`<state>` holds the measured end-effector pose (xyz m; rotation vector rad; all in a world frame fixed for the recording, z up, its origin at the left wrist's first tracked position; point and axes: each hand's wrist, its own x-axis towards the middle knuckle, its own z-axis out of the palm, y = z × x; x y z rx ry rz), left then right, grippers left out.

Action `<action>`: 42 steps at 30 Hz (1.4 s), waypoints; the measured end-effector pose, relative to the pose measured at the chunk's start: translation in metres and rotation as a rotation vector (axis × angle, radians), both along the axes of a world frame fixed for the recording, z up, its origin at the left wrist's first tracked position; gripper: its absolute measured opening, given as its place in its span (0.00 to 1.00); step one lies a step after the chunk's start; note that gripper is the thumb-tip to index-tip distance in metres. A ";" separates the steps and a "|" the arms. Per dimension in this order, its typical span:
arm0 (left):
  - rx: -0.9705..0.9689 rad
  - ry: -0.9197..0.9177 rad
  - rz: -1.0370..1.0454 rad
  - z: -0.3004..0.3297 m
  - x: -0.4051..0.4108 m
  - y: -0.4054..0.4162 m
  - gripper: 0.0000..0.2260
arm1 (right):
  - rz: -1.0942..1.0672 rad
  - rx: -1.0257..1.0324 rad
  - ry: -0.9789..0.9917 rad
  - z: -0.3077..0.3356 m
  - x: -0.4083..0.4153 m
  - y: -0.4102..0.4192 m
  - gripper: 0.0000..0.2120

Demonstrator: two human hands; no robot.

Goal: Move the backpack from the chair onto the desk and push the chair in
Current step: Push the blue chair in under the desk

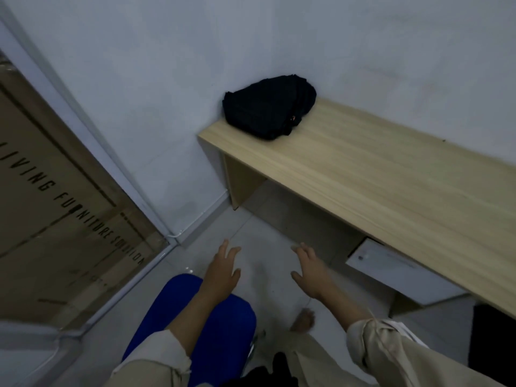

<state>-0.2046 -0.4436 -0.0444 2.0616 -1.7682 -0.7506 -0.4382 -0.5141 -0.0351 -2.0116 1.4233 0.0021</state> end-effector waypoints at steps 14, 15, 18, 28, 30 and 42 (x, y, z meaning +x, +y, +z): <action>-0.017 0.049 0.031 0.000 -0.031 0.102 0.23 | 0.030 -0.055 -0.084 0.020 -0.018 0.100 0.31; -0.014 0.053 0.043 0.000 -0.035 0.114 0.23 | 0.034 -0.058 -0.088 0.022 -0.021 0.109 0.31; 0.010 0.032 0.055 -0.003 -0.050 0.151 0.23 | 0.030 -0.063 -0.094 0.027 -0.034 0.142 0.30; 0.015 0.059 0.111 0.000 -0.088 0.307 0.24 | 0.035 -0.031 -0.137 0.022 -0.065 0.305 0.30; 0.004 0.082 0.138 0.004 -0.087 0.337 0.24 | 0.057 -0.007 -0.156 0.020 -0.056 0.339 0.30; -0.168 0.009 0.274 0.042 -0.008 0.441 0.19 | 0.246 0.058 -0.275 0.033 0.040 0.443 0.29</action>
